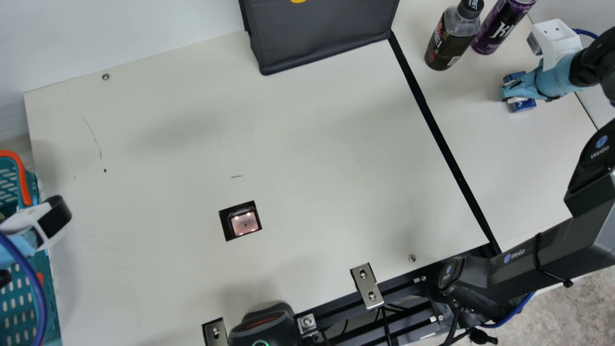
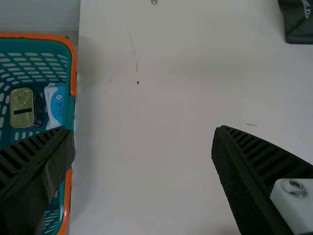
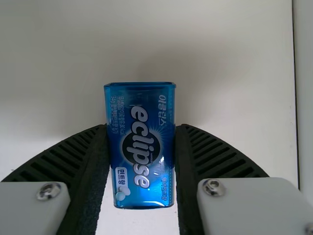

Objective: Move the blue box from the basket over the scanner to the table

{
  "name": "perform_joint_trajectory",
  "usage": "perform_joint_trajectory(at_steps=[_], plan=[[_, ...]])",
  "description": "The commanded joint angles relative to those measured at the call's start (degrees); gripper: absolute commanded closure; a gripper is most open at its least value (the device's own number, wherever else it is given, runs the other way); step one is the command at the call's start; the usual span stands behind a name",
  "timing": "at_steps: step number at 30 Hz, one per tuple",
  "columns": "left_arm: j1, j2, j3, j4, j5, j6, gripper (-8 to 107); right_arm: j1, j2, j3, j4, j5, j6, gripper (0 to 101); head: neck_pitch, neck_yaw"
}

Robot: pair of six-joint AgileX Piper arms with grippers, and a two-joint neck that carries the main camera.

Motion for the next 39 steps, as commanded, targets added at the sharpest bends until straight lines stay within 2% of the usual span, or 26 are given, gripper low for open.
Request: perform_joint_trajectory(at_steps=[1, 3, 6, 12, 17, 21, 31, 39], plan=[[0.0, 0.0, 0.0, 0.0, 0.0, 0.0, 9, 0.06, 0.09, 0.12, -0.19, -0.23, 0.29, 45, -1.75, -0.13], [0.0, 0.0, 0.0, 0.0, 0.0, 0.0, 9, 0.12, 0.21, 0.29, -0.39, -0.52, 0.52, 54, -1.75, -0.13], [0.0, 0.0, 0.0, 0.0, 0.0, 0.0, 9, 0.24, 0.33, 0.58, -0.67, -0.95, 0.9, 54, -1.75, -0.13], [0.0, 0.0, 0.0, 0.0, 0.0, 0.0, 9, 0.33, -0.53, 0.52, -0.36, -1.16, 1.76, 34, -1.75, -0.13], [0.0, 0.0, 0.0, 0.0, 0.0, 0.0, 9, 0.7, -4.14, -0.52, -0.21, 0.5, 4.04, 18, -1.75, -0.13], [0.0, 0.0, 0.0, 0.0, 0.0, 0.0, 9, 1.52, -8.5, -1.73, -0.99, 2.87, 7.02, 6, -1.75, -0.13], [0.0, 0.0, 0.0, 0.0, 0.0, 0.0, 9, 6.28, -20.92, -5.82, -4.32, 10.75, 16.63, 6, -1.75, -0.13], [0.0, 0.0, 0.0, 0.0, 0.0, 0.0, 9, 14.96, -30.78, -8.28, -8.0, 17.18, 26.53, 6, -1.75, -0.13]])
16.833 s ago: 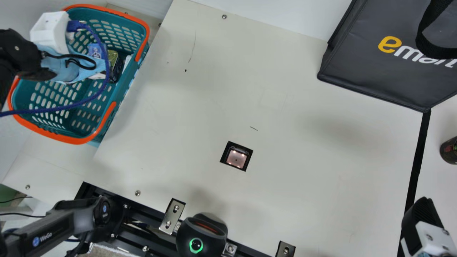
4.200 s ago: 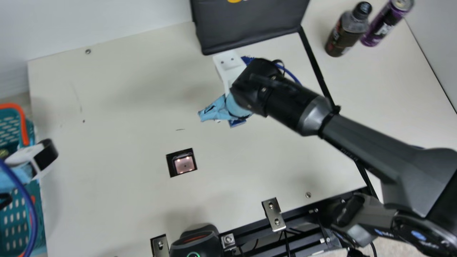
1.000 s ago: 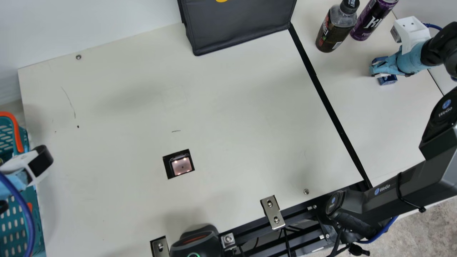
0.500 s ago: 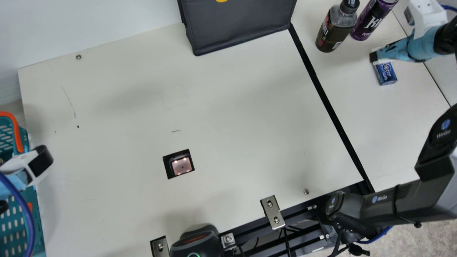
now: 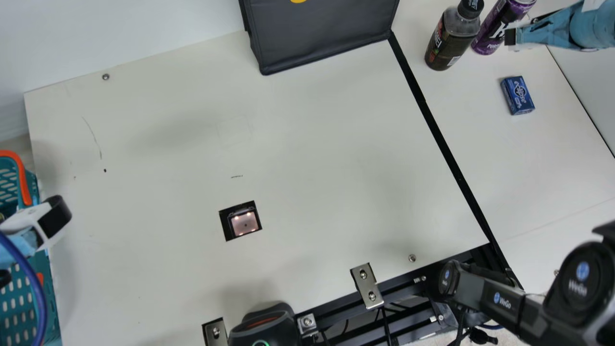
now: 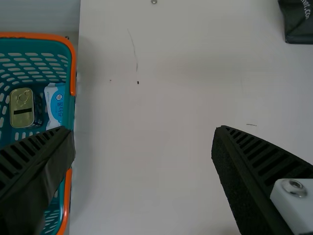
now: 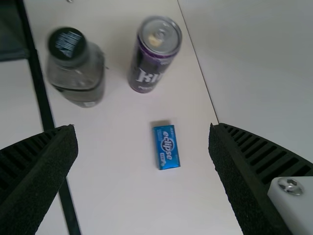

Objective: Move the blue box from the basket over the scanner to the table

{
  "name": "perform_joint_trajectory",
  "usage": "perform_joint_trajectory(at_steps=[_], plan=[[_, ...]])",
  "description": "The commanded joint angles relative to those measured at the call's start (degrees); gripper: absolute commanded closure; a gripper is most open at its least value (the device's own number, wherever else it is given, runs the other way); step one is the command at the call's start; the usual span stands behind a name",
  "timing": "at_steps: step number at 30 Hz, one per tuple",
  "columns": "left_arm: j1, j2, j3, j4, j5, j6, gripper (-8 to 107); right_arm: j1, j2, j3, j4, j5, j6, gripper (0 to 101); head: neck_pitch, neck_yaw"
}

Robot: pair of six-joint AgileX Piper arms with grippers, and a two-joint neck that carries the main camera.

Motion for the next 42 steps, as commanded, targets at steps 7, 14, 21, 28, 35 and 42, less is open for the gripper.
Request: perform_joint_trajectory(at_steps=[7, 14, 21, 28, 35, 42], plan=[[0.0, 0.0, 0.0, 0.0, 0.0, 0.0, 9, 14.48, -12.28, 0.32, -4.74, 5.57, 10.96, 6, -1.75, -0.13], [2.34, -6.01, 0.6, 0.24, 0.49, 1.92, 9, 17.14, -16.51, 2.77, -3.77, 7.44, 12.71, 6, -1.75, 7.88], [5.08, -13.02, 1.29, 0.52, 1.06, 4.15, 9, 23.66, -23.53, 5.7, -3.23, 9.62, 16.2, 6, -1.75, 17.23], [6.56, -16.78, 1.66, 0.67, 1.62, 5.38, 9, 30.19, -30.54, 8.63, -2.69, 11.79, 19.7, 6, -1.75, 19.87], [6.56, -16.96, 1.66, 0.67, 1.56, 5.38, 9, 36.66, -37.5, 11.54, -2.15, 13.95, 23.17, 6, -1.75, 19.87], [6.56, -16.96, 1.66, 0.67, 1.56, 5.38, 9, 36.78, -37.77, 11.57, -1.98, 14.4, 23.17, 6, -1.75, 19.87]])
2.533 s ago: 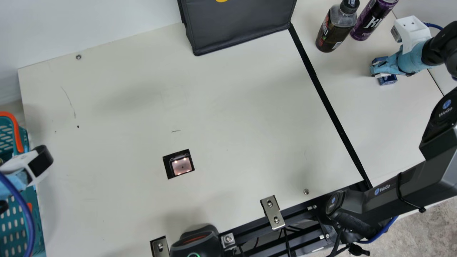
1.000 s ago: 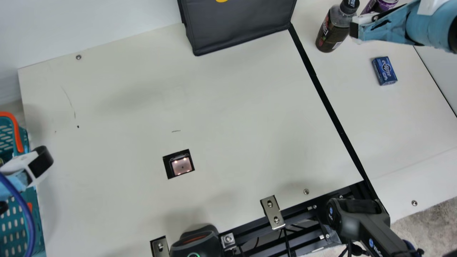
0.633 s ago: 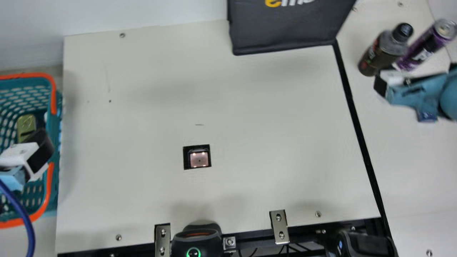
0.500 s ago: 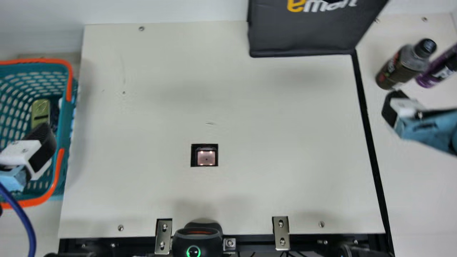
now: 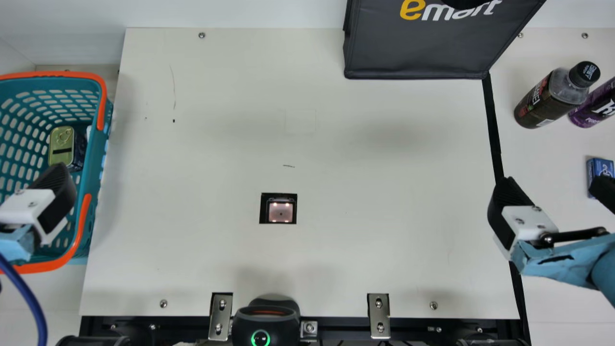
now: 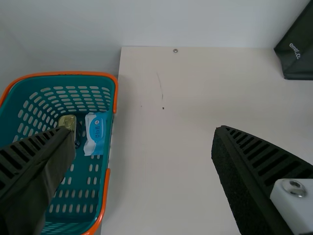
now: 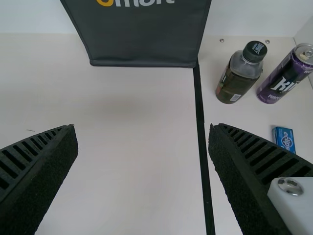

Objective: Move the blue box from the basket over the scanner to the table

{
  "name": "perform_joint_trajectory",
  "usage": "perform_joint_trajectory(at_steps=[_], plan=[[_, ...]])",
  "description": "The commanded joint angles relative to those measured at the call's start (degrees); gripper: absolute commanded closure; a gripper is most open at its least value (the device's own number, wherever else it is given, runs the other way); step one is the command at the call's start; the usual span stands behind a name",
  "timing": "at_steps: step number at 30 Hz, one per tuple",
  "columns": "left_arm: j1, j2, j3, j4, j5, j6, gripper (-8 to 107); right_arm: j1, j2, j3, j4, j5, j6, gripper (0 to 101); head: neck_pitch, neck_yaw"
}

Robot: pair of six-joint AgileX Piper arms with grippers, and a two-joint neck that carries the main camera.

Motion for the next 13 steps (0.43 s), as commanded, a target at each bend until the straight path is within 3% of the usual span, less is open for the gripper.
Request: perform_joint_trajectory(at_steps=[1, 13], plan=[[0.0, 0.0, 0.0, 0.0, 0.0, 0.0, 9, 0.0, 0.0, 0.0, 0.0, 0.0, 0.0, 6, -1.75, 0.18], [0.0, 0.0, 0.0, 0.0, 0.0, 0.0, 9, 0.0, -0.11, 0.0, 0.07, 0.06, 0.0, 6, -1.75, 0.18]])
